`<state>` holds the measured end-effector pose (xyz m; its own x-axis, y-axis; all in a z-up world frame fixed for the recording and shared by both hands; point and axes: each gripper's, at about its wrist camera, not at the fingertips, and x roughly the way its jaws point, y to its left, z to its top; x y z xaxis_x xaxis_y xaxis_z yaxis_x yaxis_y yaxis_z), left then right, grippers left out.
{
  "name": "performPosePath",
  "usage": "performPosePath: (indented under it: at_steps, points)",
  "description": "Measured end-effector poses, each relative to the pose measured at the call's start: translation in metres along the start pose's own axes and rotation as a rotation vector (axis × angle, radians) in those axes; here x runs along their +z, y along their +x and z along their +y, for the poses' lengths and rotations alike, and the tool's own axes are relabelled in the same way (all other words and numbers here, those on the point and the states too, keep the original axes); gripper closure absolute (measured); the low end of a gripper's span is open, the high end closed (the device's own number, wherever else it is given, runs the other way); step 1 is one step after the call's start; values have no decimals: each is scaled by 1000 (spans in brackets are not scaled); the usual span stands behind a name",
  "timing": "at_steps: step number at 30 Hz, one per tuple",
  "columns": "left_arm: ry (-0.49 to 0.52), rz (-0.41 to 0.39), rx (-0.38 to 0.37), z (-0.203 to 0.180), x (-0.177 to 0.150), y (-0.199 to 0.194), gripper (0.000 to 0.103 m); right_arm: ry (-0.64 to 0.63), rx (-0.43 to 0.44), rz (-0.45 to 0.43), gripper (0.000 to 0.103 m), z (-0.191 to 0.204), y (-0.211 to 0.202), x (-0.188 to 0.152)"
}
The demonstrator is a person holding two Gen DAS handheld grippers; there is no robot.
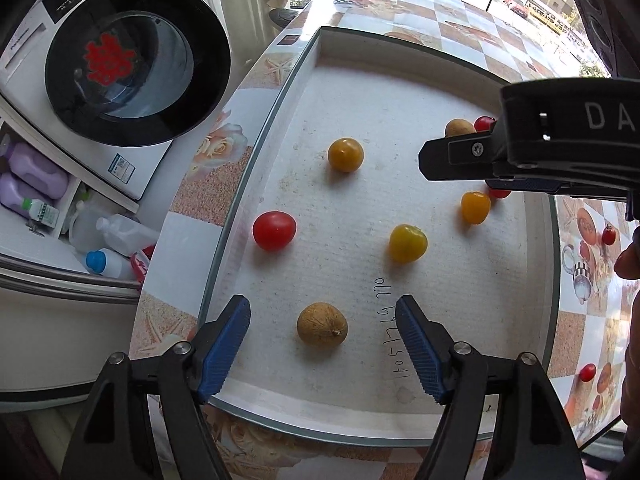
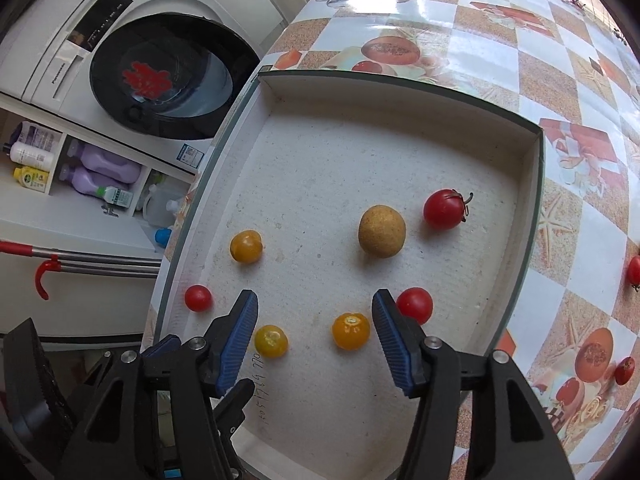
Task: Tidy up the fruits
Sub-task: 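Move both open grippers back over the red tomatoes on the table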
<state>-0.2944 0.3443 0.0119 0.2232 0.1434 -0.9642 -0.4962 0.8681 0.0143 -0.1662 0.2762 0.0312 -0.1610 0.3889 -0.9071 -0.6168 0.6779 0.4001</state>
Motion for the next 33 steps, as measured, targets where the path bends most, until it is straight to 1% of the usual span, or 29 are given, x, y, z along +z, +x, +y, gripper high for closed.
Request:
performPosePath:
  at_steps: [1,2,3,7,12,19,25,33]
  points:
    - [2,0,1,-1,0,-1,27,8,7,-9,29,-1,-4,0]
    - [3,1,0,-2,1,-1,27,15,12,-19,24,-2,-9,-1]
    - [6,2,0,-3,1,-2,27,23,14,-28,22,-4,-13,-2]
    - [29,-1,6,-11,4,-4,27,57,23,-49,22,-16,-30,-5]
    - [69,-8,19,-25,7,-7,27,97,13,-74,22,-35,-48,-10]
    - [115,-20,17,-46,12,-14,27,165,-9,-106,22,-68,-68,-18]
    - [153,-31,6,-66,15,-20,27,203,-35,-126,22,-92,-81,-31]
    - [213,-53,-26,-100,17,-31,27,279,-93,-132,22,-141,-99,-52]
